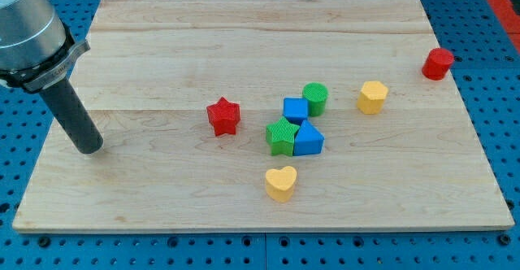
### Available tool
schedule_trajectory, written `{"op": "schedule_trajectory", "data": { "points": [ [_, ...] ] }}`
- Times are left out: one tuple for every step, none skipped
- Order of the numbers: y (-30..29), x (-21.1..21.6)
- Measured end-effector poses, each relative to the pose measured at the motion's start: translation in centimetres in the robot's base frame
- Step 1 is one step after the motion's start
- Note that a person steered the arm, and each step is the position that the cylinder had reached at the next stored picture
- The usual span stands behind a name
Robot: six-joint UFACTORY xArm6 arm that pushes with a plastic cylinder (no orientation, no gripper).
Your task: Push the red star to the blue cube
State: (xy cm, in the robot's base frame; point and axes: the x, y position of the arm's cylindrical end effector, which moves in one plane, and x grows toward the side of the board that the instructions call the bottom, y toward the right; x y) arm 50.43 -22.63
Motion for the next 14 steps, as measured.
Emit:
{"op": "schedule_trajectory", "data": {
  "points": [
    [0.0,-0.3],
    [1.3,-1.3],
    [4.8,-3.4],
    [7.0,-3.5],
    [8.5,-3.5],
    [10.8,-3.7],
    [13.0,-3.7],
    [15.1,-3.7],
    [17.1,-4.5],
    [19.1,-6.4],
    [20.8,-8.5],
    [21.1,-8.9],
    [20.8,-5.8],
    [21.0,-5.2]
  ]
}}
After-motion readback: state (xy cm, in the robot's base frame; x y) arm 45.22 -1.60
